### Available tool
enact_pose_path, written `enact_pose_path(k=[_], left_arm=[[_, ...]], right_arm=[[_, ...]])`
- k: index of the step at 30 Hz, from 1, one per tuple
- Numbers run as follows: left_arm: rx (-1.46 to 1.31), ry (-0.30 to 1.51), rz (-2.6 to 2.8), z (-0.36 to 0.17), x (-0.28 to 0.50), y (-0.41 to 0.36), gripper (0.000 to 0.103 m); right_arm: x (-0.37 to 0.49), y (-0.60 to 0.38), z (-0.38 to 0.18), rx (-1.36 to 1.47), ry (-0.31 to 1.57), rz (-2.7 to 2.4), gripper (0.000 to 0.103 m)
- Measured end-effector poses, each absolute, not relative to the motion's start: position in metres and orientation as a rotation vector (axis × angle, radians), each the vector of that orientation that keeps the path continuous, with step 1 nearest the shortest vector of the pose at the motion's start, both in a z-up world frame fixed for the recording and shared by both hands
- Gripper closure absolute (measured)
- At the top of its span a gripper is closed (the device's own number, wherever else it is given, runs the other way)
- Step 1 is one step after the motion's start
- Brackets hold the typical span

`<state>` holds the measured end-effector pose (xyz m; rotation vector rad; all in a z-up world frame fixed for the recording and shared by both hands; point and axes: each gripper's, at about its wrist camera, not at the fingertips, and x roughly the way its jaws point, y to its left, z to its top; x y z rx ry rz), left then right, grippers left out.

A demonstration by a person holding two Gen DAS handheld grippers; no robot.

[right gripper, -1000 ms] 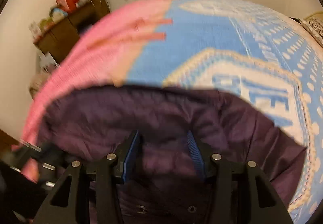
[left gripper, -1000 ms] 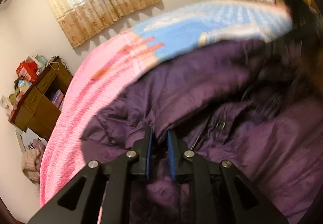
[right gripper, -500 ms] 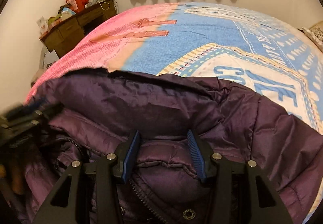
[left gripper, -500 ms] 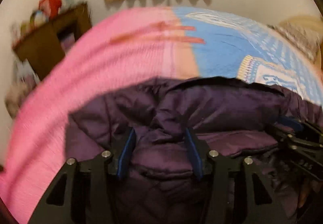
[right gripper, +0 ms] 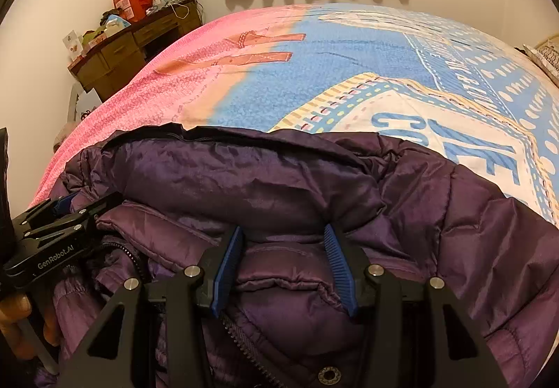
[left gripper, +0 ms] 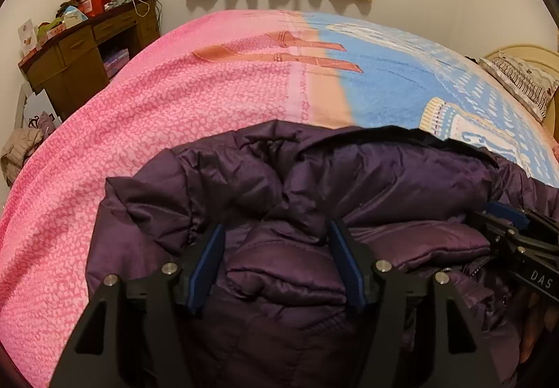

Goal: Fold large clothes

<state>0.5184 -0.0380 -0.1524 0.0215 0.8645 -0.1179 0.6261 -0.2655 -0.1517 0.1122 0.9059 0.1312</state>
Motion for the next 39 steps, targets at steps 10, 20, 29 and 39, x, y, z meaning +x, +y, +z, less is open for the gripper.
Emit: enact_pose_path(k=[10, 20, 29, 39], left_arm=[[0.027, 0.864, -0.114, -0.154, 0.519, -0.037, 0.035], [0.031, 0.862, -0.11, -0.155, 0.52, -0.037, 0.034], [0.041, 0.863, -0.099, -0.155, 0.521, -0.038, 0.031], [-0.052, 0.799, -0.128, -0.078, 0.476, -0.012, 0.024]], right_arm=[[0.626, -0.263, -0.152, 0.094, 0.908, 0.12, 0.052], [0.626, -0.259, -0.152, 0.067, 0.908, 0.102, 0.052], [0.627, -0.255, -0.152, 0.035, 0.916, 0.085, 0.052], [0.585, -0.28, -0.092, 0.104, 0.902, 0.141, 0.033]])
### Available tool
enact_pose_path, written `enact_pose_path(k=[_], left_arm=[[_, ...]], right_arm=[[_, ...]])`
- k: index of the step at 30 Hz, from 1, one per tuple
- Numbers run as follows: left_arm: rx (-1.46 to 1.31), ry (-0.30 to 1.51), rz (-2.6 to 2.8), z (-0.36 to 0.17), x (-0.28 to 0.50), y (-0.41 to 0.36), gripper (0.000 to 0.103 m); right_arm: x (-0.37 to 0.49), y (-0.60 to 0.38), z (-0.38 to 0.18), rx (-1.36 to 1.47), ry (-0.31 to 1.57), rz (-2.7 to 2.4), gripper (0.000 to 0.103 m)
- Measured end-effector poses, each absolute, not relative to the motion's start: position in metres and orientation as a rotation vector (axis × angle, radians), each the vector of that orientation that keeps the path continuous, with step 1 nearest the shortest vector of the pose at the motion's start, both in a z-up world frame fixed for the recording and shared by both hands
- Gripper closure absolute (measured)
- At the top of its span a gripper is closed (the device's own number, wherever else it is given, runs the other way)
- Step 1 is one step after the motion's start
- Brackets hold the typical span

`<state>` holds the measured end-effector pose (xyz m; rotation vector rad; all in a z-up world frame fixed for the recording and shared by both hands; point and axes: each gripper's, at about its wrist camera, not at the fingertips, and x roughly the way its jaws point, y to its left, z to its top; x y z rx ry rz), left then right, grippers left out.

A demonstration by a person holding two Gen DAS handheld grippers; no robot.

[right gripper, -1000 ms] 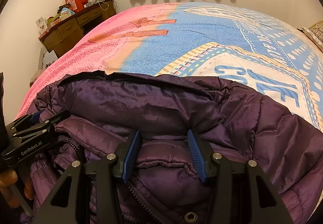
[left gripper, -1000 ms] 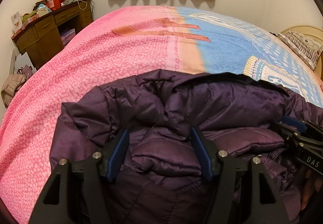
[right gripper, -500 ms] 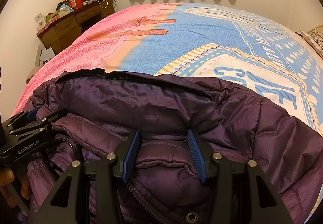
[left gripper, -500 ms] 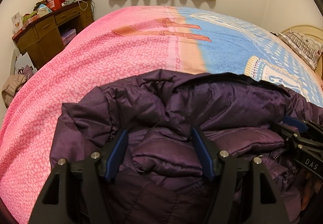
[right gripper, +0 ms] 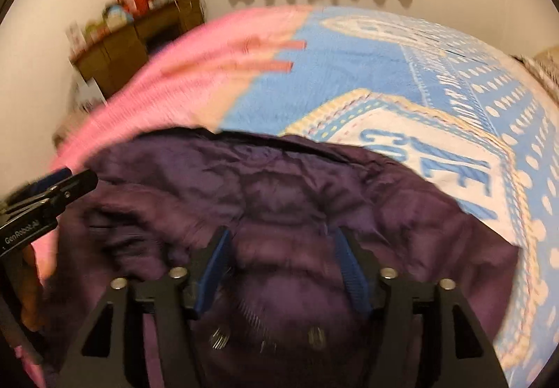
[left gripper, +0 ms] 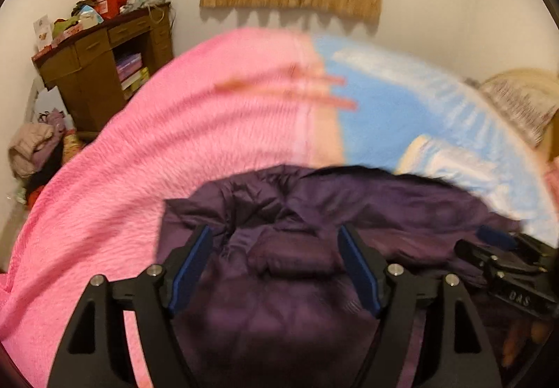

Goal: Fold large clothes

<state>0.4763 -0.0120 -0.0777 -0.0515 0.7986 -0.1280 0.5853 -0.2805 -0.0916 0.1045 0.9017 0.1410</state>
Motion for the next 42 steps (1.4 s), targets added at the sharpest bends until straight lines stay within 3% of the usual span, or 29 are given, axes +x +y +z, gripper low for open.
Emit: enact_pose_path(k=[5, 7, 15, 21, 25, 29, 38, 40, 42], left_arm=[[-0.023, 0.763, -0.213, -0.058, 0.378, 0.034, 0.012], [-0.021, 0.784, -0.244, -0.066, 0.341, 0.053, 0.009], [-0.092, 0.962, -0.271, -0.142, 0.195, 0.127, 0.009], [-0.137, 0.961, -0.341, -0.165, 0.149, 0.118, 0.009], [-0.146, 0.916, -0.36, -0.164, 0.148, 0.107, 0.009], [-0.168, 0.882, -0.393, -0.166, 0.137, 0.1, 0.019], [-0.173, 0.828, -0.402, -0.176, 0.127, 0.097, 0.024], [-0.154, 0.823, -0.385, -0.174, 0.128, 0.091, 0.034], [-0.165, 0.821, -0.399, -0.171, 0.126, 0.092, 0.057]], right_arm=[[0.483, -0.335, -0.047, 0.197, 0.851, 0.204, 0.03], [0.434, -0.356, -0.045, 0.232, 0.853, 0.22, 0.024], [0.236, -0.392, -0.103, 0.314, 1.027, 0.236, 0.023], [0.177, -0.374, -0.139, 0.349, 1.043, 0.231, 0.023], [0.167, -0.36, -0.145, 0.299, 0.903, 0.197, 0.023], [0.174, -0.354, -0.148, 0.349, 0.857, 0.216, 0.024], [0.171, -0.375, -0.16, 0.522, 0.848, 0.276, 0.055], [0.173, -0.372, -0.159, 0.528, 0.848, 0.284, 0.06], [0.17, -0.373, -0.161, 0.593, 0.843, 0.316, 0.064]])
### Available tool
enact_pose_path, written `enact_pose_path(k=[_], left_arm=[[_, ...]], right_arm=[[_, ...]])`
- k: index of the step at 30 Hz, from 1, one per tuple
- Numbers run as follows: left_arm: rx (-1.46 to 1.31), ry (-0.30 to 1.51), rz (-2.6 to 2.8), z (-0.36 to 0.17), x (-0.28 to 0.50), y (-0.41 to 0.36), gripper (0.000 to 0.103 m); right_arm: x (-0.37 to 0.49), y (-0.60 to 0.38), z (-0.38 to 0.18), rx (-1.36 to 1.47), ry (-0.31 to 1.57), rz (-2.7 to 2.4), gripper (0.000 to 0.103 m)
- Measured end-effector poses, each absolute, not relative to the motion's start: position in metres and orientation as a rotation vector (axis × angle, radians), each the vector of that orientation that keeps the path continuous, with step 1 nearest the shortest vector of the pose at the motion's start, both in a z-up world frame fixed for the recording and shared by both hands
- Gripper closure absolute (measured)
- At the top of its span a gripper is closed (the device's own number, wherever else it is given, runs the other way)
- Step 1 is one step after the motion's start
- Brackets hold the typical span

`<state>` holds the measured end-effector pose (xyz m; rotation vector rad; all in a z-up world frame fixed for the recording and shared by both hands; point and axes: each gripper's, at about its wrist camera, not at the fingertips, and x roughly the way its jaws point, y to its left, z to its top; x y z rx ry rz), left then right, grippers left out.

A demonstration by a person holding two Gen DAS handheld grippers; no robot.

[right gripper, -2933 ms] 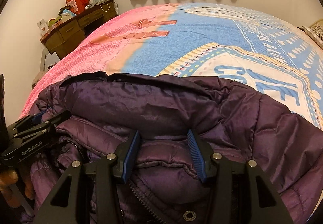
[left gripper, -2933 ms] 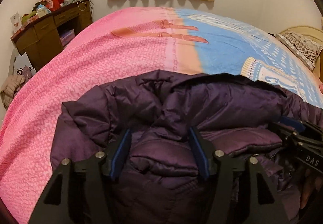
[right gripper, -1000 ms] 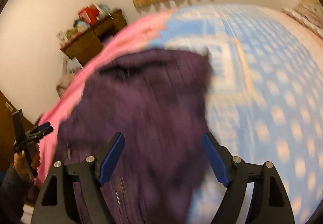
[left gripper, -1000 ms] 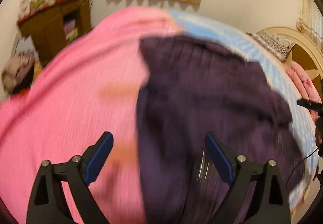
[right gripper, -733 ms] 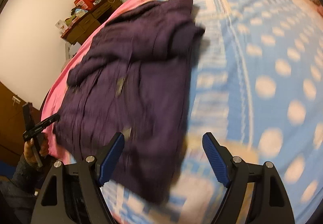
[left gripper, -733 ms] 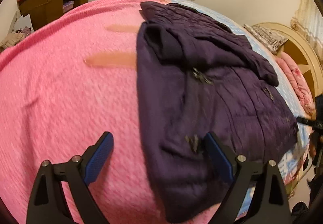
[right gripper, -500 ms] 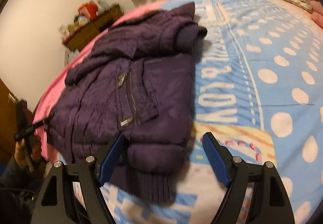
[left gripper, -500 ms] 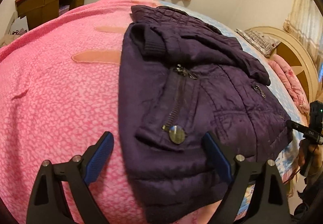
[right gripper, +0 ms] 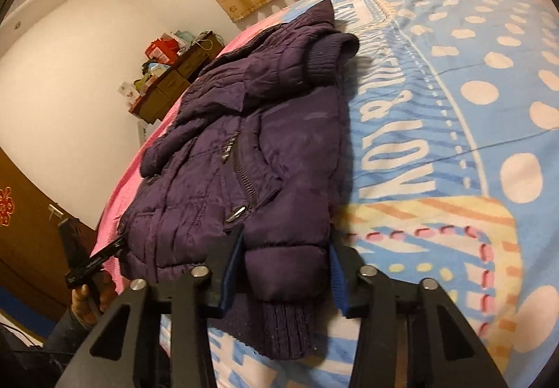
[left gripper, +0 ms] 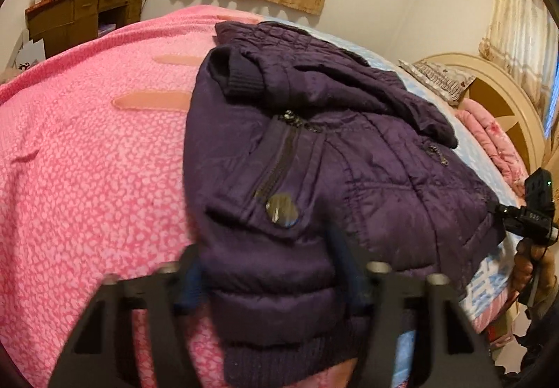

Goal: Fold large clothes

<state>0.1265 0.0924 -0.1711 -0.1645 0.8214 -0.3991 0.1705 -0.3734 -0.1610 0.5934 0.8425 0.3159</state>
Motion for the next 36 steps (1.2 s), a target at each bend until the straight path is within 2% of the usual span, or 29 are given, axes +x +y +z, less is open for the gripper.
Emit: enact_pose_path(k=[3, 6, 16, 19, 26, 36], left_arm=[[-0.166, 0.811, -0.405, -0.163, 0.12, 0.099, 0.071], [-0.139, 0.81, -0.397, -0.151, 0.114, 0.103, 0.077], [-0.145, 0.864, -0.426, -0.149, 0.076, 0.123, 0.078], [-0.17, 0.855, -0.462, -0.127, 0.068, 0.129, 0.079], [-0.242, 0.829, -0.541, -0.082, 0.047, 0.146, 0.081], [-0.42, 0.873, -0.584, -0.033, 0.11, 0.155, 0.081]], right_arm=[[0.164, -0.374, -0.164, 0.635, 0.836, 0.335, 0.067], [0.155, -0.37, -0.162, 0.65, 0.834, 0.349, 0.068], [0.097, -0.361, -0.163, 0.691, 0.848, 0.372, 0.069], [0.078, -0.362, -0.146, 0.701, 0.829, 0.402, 0.075], [0.036, -0.361, -0.109, 0.732, 0.763, 0.447, 0.079], [0.099, -0.379, -0.044, 0.838, 0.557, 0.546, 0.08]])
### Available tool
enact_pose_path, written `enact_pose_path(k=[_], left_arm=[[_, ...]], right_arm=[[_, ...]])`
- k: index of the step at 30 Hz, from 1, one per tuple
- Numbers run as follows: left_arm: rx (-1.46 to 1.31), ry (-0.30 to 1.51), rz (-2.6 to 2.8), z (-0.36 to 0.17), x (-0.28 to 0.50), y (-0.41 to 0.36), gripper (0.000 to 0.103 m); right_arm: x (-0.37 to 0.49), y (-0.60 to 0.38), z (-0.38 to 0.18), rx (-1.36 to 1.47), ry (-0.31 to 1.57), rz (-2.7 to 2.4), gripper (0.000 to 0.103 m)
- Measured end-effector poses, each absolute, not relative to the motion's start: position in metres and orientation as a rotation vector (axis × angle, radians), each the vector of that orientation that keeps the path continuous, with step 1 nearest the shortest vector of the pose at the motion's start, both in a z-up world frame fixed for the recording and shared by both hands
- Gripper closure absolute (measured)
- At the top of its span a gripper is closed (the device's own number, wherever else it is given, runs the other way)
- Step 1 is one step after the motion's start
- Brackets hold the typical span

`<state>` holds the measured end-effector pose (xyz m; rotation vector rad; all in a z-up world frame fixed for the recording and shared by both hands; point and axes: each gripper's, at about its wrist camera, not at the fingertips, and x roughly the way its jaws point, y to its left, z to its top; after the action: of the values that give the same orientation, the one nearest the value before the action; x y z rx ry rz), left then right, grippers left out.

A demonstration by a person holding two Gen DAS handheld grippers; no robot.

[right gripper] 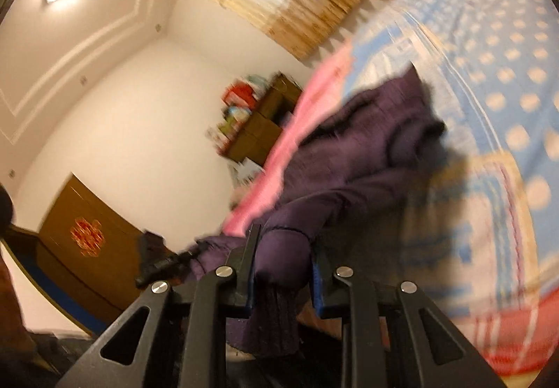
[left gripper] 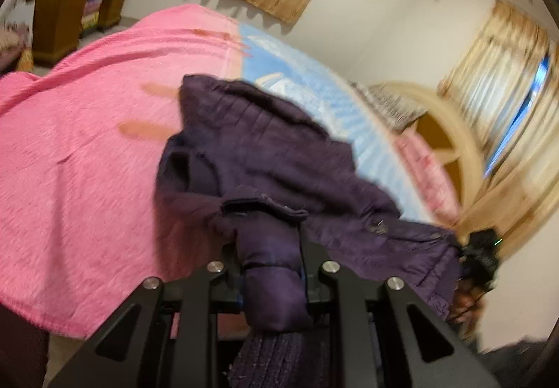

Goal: Fold large clothes

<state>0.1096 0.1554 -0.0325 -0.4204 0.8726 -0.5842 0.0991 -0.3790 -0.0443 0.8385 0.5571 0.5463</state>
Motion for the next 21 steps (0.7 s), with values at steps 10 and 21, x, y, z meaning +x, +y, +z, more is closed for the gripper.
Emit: enact_pose_path(k=[10, 21], left_arm=[[-0.619, 0.978, -0.621, -0.028, 0.265, 0.138, 0.081], [-0.747, 1.284, -0.489, -0.132, 0.415, 0.107, 0.073]], right_arm=[[0.239, -0.411, -0.017, 0.923, 0.572, 0.469, 0.08], [0.4, -0.442, -0.105, 0.992, 0.801, 0.235, 0.08]])
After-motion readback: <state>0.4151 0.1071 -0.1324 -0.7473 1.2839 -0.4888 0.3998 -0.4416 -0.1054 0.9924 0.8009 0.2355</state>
